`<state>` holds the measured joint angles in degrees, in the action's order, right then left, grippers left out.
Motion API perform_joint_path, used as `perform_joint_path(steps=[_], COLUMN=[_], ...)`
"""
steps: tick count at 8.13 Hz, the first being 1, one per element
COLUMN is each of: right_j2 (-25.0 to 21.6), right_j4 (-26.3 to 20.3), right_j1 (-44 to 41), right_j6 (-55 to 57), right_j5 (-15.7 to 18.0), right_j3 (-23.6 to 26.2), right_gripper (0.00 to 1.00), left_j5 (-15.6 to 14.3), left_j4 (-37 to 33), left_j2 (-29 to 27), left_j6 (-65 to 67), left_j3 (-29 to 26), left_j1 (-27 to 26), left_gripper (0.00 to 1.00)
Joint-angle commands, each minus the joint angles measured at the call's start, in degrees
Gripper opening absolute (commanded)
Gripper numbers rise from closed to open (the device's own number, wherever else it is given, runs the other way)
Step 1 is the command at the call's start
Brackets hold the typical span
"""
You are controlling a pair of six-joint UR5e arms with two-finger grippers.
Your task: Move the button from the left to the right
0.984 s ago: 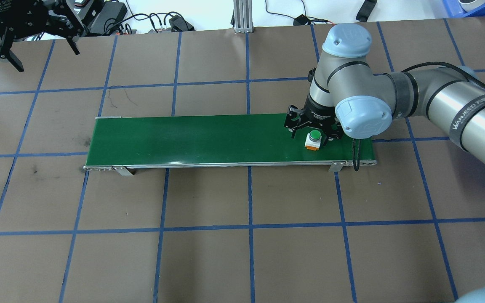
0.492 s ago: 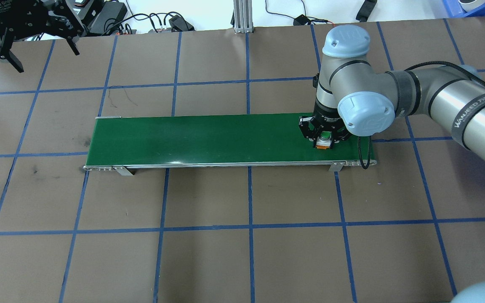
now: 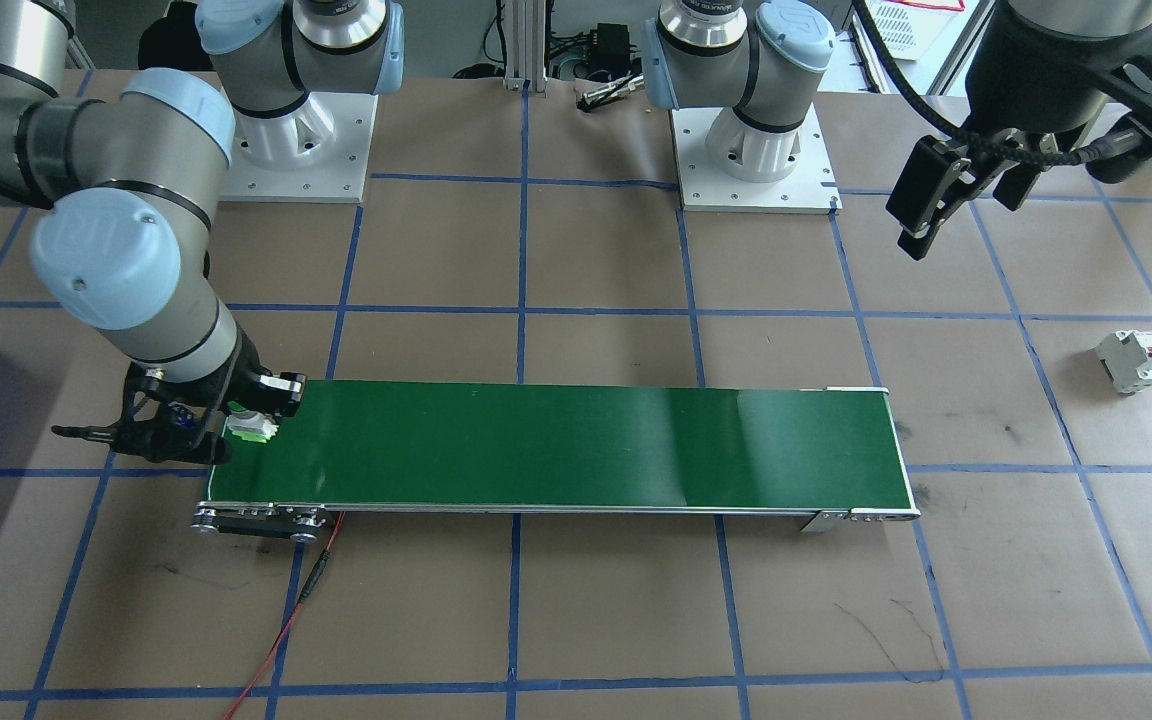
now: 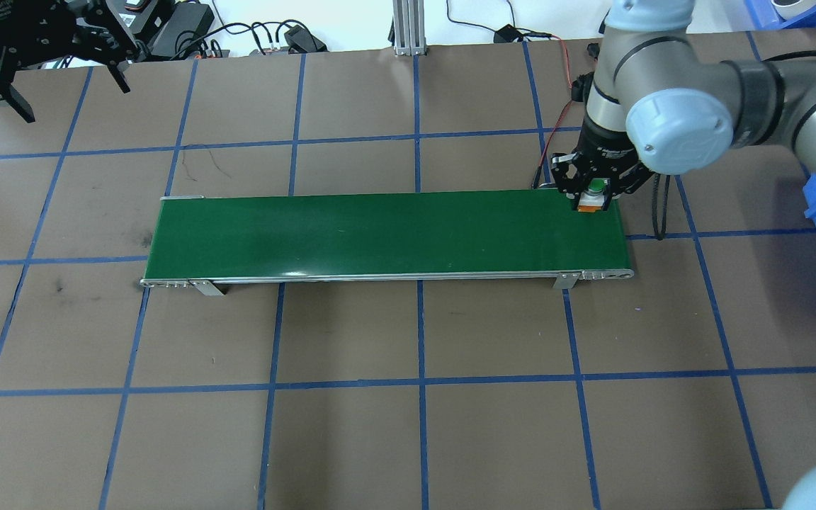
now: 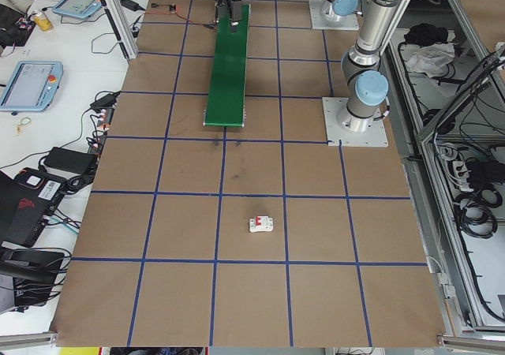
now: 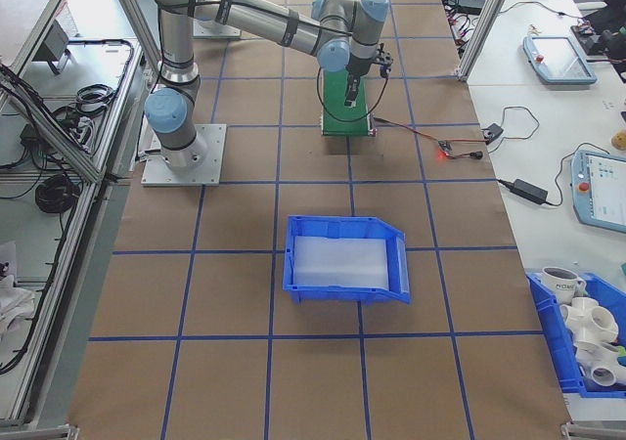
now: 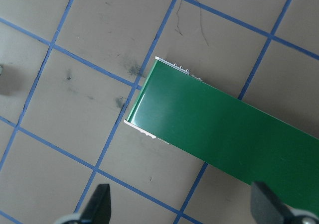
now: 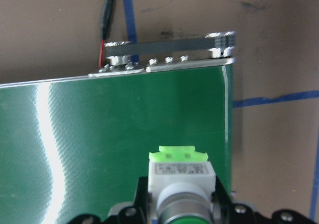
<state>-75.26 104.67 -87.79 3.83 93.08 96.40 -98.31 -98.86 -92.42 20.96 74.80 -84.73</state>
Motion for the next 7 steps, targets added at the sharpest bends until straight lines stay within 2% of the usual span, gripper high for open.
perform_joint_path(steps=[1, 2, 4, 7], right_j2=[-4.2, -5.9, -8.7, -10.0], right_j4=[-7.4, -9.6, -10.1, -9.1], right_j1=[9.5, 13.8, 20.8, 30.4], right_j6=[-17.9, -27.0, -42.8, -63.2], right_j5=[2.1, 4.7, 6.3, 6.4], right_j3=[-3.2, -4.0, -4.2, -4.3], right_gripper=[0.0, 0.0, 0.0, 0.0], left_j5=[0.0, 0.0, 0.1, 0.1], left_j4=[0.1, 0.1, 0.3, 0.3], left_j2=[-0.1, 0.0, -0.1, -0.4], left_j6=[0.0, 0.0, 0.0, 0.0], left_j3=[0.0, 0.0, -0.1, 0.1], left_j1=[0.1, 0.1, 0.2, 0.3], left_gripper=[1.0, 1.0, 1.0, 1.0])
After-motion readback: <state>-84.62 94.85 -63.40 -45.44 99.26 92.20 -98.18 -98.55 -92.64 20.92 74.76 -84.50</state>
